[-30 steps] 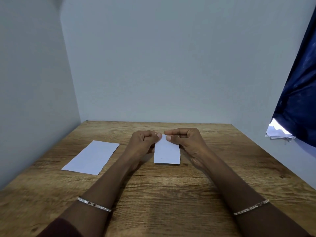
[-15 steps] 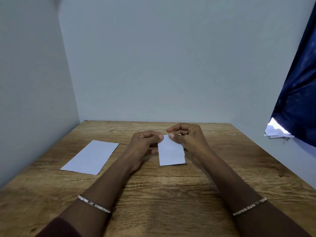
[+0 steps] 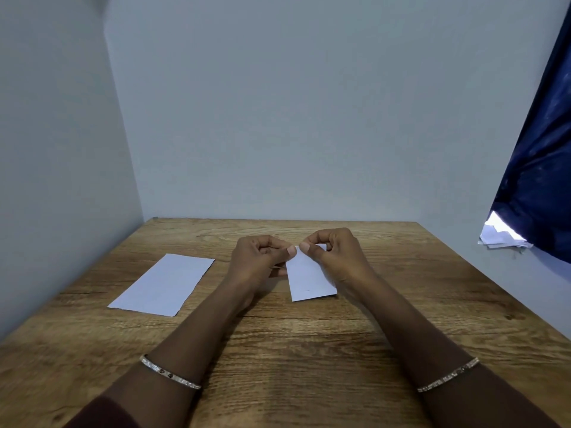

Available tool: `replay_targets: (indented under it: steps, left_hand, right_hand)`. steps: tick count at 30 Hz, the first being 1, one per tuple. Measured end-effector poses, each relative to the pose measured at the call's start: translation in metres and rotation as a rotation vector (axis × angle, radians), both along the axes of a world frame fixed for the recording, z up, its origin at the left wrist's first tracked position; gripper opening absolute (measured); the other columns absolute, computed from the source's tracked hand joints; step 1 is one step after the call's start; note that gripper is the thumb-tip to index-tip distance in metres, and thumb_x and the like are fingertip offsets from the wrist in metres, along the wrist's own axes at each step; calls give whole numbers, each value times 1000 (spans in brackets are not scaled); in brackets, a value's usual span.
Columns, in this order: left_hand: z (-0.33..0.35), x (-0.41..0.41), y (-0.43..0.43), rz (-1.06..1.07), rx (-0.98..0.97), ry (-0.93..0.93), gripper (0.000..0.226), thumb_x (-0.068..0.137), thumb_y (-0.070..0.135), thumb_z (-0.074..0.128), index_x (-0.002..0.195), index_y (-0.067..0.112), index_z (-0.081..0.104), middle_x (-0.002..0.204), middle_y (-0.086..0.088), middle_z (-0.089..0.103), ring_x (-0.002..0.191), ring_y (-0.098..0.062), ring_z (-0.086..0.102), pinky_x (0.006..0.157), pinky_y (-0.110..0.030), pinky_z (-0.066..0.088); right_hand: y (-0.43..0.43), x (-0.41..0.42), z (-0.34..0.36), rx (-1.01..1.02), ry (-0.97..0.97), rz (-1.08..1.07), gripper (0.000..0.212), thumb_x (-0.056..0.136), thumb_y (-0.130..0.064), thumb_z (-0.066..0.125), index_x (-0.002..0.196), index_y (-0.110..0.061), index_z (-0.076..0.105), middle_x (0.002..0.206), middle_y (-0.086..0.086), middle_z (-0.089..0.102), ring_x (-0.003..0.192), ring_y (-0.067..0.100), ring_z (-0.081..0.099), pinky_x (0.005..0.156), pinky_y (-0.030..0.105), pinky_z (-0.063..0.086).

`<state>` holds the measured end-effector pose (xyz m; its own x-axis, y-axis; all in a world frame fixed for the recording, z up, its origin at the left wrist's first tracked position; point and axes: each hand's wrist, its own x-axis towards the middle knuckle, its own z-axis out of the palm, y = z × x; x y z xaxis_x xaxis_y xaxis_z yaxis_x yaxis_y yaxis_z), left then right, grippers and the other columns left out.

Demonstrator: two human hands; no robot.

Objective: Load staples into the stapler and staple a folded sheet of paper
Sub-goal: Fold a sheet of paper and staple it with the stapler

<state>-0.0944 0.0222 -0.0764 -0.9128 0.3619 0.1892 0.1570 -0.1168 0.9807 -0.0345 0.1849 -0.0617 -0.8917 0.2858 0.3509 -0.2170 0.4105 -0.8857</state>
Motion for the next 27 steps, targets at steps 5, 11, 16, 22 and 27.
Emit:
replay_targets:
  steps: [5, 11, 16, 22, 27]
  left_hand:
    - [1, -1, 0, 21, 6, -19, 15, 83, 11, 81, 87, -2, 75, 78, -16, 79, 71, -23, 77, 61, -29, 59]
    - [2, -7, -6, 58, 3, 2, 14, 85, 10, 79, 86, -3, 75, 74, -13, 79, 68, -16, 76, 60, -25, 58]
    - [3, -6, -5, 46, -11, 56, 13, 81, 17, 83, 84, 5, 77, 76, -14, 79, 72, -19, 74, 72, -33, 61]
    - [5, -5, -7, 105, 9, 83, 9, 79, 15, 84, 79, 9, 78, 65, -2, 77, 64, -13, 71, 63, -23, 57]
    - [10, -4, -8, 213, -25, 128, 26, 80, 41, 81, 76, 15, 81, 74, 3, 79, 64, -9, 72, 52, -18, 52]
  right_hand:
    - [1, 0, 4, -44, -9, 38, 20, 94, -19, 71, 94, 0, 75, 106, 20, 74, 104, 38, 69, 79, 38, 49]
    - [8, -1, 5, -195, -24, 66, 22, 84, -21, 82, 78, -2, 71, 81, 18, 76, 78, 32, 72, 65, 35, 48]
    - [11, -2, 0, -222, 10, 70, 24, 87, -17, 79, 68, -8, 65, 63, 0, 71, 63, 14, 70, 50, 23, 45]
    - [11, -3, 0, -179, 4, 34, 26, 94, -31, 70, 73, -15, 75, 59, -8, 68, 50, 9, 57, 47, 21, 40]
    - [15, -4, 5, -30, 199, -171, 12, 87, -23, 77, 76, -20, 74, 85, -4, 68, 83, 8, 64, 71, 30, 51]
